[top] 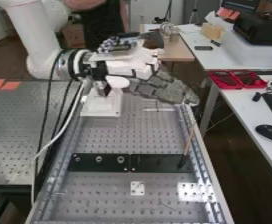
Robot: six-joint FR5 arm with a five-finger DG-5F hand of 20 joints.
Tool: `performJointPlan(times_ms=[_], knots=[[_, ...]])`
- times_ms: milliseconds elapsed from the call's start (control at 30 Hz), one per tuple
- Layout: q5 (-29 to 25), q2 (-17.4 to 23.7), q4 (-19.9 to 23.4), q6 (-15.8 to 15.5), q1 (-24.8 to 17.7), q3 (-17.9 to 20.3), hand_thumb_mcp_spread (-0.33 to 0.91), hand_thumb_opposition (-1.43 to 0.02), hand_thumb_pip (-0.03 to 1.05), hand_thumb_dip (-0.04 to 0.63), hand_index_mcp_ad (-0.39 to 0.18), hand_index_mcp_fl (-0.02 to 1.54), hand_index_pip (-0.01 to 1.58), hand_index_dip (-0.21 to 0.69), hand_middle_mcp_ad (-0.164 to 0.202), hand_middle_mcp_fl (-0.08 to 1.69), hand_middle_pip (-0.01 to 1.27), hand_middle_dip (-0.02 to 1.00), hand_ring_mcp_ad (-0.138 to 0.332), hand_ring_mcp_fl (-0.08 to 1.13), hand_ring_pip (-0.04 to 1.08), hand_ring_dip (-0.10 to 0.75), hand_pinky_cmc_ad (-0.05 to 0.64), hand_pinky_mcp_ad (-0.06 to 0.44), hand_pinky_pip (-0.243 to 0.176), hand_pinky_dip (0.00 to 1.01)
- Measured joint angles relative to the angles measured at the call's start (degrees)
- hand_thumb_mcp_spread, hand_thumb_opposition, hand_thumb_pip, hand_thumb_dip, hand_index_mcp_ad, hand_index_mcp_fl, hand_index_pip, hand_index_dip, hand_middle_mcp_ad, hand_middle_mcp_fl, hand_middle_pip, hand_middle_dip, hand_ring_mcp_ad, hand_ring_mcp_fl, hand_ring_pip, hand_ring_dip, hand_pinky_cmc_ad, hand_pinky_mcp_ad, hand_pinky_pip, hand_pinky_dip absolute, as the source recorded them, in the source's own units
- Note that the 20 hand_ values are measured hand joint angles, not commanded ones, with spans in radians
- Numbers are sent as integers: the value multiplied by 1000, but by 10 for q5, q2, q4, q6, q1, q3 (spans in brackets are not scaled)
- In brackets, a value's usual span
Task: Grab the drill bit and place it in the clear container
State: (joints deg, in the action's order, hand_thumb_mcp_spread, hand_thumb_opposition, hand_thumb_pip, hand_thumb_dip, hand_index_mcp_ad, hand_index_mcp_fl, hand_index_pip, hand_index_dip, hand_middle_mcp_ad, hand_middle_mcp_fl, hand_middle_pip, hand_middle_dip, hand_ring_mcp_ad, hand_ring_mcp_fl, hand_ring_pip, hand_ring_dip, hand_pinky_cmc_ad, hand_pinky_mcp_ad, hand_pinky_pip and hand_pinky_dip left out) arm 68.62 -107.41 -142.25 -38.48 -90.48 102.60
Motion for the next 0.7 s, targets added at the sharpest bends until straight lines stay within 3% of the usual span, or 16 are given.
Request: performJointPlan(times_ms=[133, 333, 467, 700], knots=[[37, 34, -13, 2, -27, 12, 658, -1002, 414, 298, -188, 937, 890, 365, 75, 443, 129, 253, 166, 201, 103, 51, 269, 119, -65, 136], [86, 40, -28, 30, -62, 12, 661, -1002, 414, 298, -188, 970, 827, 370, 75, 442, 129, 253, 166, 204, 101, 51, 269, 122, -65, 136], [123, 20, -37, 57, -84, -5, 705, -1002, 417, 300, -190, 974, 810, 367, 75, 443, 129, 251, 166, 206, 99, 51, 265, 119, -65, 138], [136, -40, -63, 85, -106, -50, 707, -1002, 417, 300, -195, 976, 794, 367, 77, 443, 129, 251, 166, 211, 106, 59, 278, 122, -68, 134]])
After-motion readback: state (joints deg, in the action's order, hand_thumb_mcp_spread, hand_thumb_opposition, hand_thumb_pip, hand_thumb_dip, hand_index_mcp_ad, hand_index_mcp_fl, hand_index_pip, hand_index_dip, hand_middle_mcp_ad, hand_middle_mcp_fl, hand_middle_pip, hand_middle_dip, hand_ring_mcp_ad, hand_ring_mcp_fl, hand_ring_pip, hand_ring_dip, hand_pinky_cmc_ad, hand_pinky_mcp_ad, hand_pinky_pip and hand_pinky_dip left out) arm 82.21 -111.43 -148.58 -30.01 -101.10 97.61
